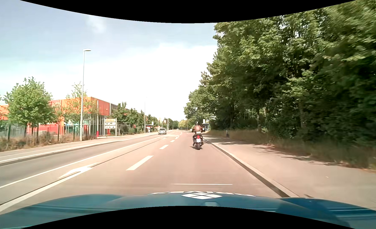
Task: Follow the waypoints while adhering to traffic rules and regulations
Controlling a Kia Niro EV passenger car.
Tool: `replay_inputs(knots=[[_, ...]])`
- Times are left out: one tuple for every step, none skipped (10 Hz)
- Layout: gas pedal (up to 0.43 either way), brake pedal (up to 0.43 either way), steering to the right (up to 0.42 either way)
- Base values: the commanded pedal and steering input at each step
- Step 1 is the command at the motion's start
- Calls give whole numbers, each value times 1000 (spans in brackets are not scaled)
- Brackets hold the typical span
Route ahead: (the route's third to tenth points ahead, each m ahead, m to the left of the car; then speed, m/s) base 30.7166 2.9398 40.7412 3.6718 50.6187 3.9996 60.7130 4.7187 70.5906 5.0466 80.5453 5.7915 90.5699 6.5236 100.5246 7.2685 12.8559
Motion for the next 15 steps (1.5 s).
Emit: replay_inputs(knots=[[0, 0, -15], [0, 0, -14], [0, 0, -14], [0, 0, -14], [0, 0, -14], [0, 0, -12], [0, 0, -12], [0, 0, -10], [0, 0, -9], [0, 0, -8], [0, 0, -8], [0, 0, -6], [0, 0, -5], [0, 0, -4], [0, 0, -4]])
